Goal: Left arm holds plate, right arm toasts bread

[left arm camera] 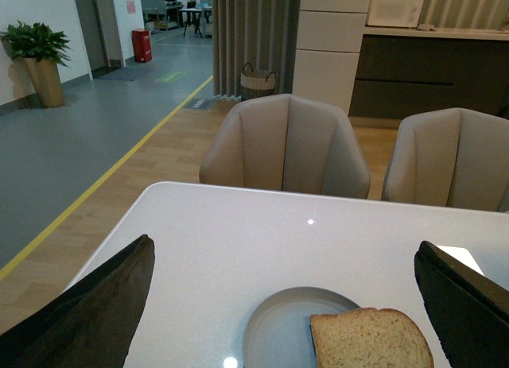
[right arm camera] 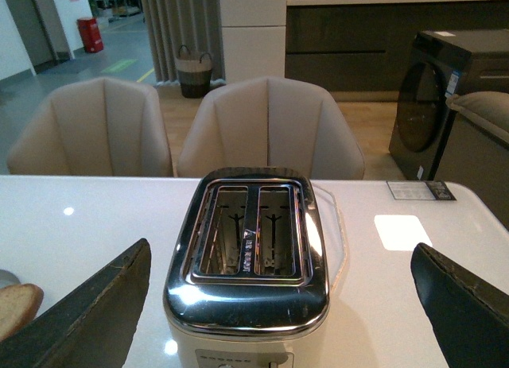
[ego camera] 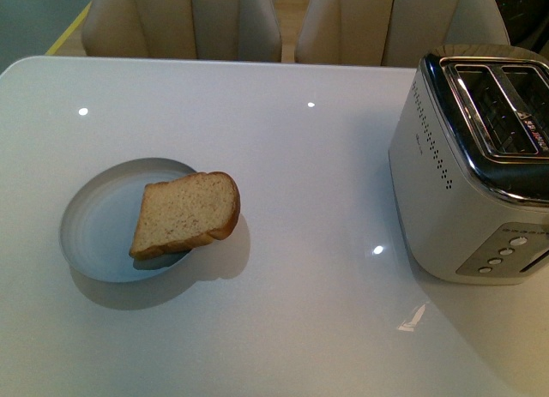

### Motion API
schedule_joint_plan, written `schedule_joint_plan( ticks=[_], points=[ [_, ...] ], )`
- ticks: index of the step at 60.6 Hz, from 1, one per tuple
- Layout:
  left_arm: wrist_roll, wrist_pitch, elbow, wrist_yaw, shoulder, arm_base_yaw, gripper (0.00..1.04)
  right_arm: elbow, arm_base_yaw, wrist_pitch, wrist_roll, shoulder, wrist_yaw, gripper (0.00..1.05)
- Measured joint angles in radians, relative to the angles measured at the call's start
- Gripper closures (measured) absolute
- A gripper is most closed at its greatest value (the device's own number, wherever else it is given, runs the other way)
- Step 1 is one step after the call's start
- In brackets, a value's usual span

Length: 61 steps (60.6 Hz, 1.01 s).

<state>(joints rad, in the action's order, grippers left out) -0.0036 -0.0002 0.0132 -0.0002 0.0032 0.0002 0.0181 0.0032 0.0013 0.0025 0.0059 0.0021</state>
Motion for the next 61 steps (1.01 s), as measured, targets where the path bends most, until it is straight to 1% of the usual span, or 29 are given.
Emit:
schedule_joint_plan(
  ticks=[37,38,41,43,45,48,54,61],
  points=[
    [-0.003,-0.005,0.001,-0.008,0.004,-0.002,0.07,0.0,0.0,0.0,0.0,0.0,0.0,0.09],
    [-0.017,-0.021,0.006,-0.021,0.011,-0.006,0.07,0.0,0.0,0.0,0.0,0.0,0.0,0.09],
    [-0.096,-0.19,0.074,-0.129,0.102,-0.038,0.07,0.0,0.0,0.0,0.0,0.0,0.0,0.09],
    [-0.14,-0.25,0.105,-0.15,0.162,-0.044,0.07,0.0,0.0,0.0,0.0,0.0,0.0,0.09],
    [-0.182,-0.269,0.12,-0.149,0.211,-0.047,0.07,0.0,0.0,0.0,0.0,0.0,0.0,0.09],
    [-0.216,-0.253,0.132,-0.149,0.277,-0.051,0.07,0.0,0.0,0.0,0.0,0.0,0.0,0.09],
    [-0.242,-0.143,0.159,-0.142,0.393,-0.056,0.07,0.0,0.0,0.0,0.0,0.0,0.0,0.09],
    [-0.24,0.073,0.187,-0.131,0.598,-0.088,0.07,0.0,0.0,0.0,0.0,0.0,0.0,0.09]
  ],
)
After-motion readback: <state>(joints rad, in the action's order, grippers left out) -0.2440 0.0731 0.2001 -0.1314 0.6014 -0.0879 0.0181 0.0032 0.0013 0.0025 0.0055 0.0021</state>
